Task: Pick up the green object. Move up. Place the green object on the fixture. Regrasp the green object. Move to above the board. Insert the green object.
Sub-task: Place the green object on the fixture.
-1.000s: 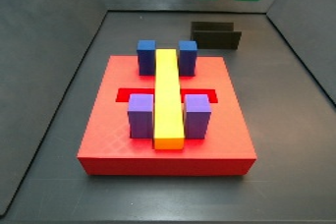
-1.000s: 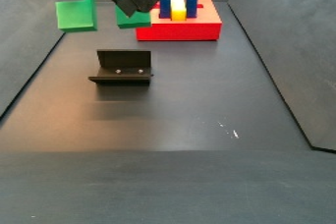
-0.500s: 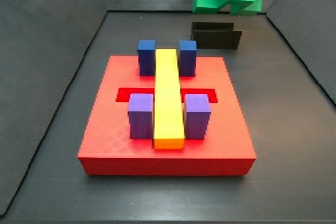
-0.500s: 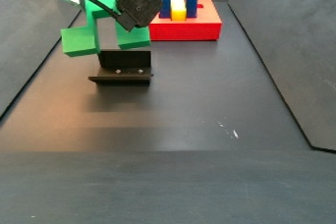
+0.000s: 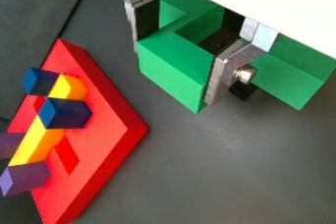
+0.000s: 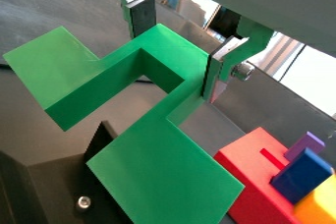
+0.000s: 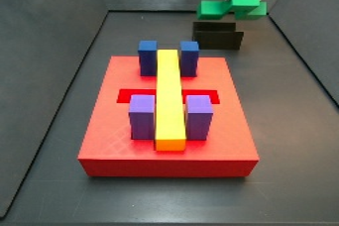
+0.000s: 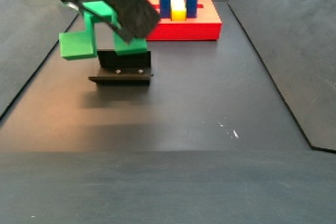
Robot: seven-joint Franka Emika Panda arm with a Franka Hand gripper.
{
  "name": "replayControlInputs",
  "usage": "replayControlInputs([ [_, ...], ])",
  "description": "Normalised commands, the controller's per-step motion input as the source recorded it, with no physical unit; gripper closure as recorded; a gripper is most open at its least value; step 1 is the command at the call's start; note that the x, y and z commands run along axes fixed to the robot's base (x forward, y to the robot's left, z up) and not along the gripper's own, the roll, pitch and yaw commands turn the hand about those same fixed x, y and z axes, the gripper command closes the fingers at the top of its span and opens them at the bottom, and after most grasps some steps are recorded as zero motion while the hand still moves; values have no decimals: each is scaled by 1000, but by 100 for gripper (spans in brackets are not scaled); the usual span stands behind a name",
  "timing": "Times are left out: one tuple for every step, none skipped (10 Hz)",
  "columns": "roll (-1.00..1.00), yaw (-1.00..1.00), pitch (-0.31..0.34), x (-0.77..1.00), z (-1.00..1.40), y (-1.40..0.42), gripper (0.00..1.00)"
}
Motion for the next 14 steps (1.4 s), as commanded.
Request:
replayControlInputs([
  [-486, -29, -511, -69, -323, 83, 100],
  [-237, -6, -326, -129, -71, 117, 100],
  [229, -17, 0, -29, 23, 23, 100],
  [600, -91, 74, -86, 51, 0, 100],
  [517, -146, 46, -46, 0, 0, 100],
  [631, -214, 197, 0, -69, -17, 100],
  [303, -189, 109, 0, -251, -14, 100],
  [80, -114, 40, 0, -263, 0, 100],
  [0, -40, 17, 0, -231, 0, 100],
  [0, -11, 0, -51, -189, 0, 100],
  [-60, 0, 0, -140, -134, 0, 100],
  [-29, -11, 0, -251, -186, 66, 100],
  [-51, -23, 0, -277, -271, 69, 100],
  [-46, -20, 0, -231, -280, 77, 100],
])
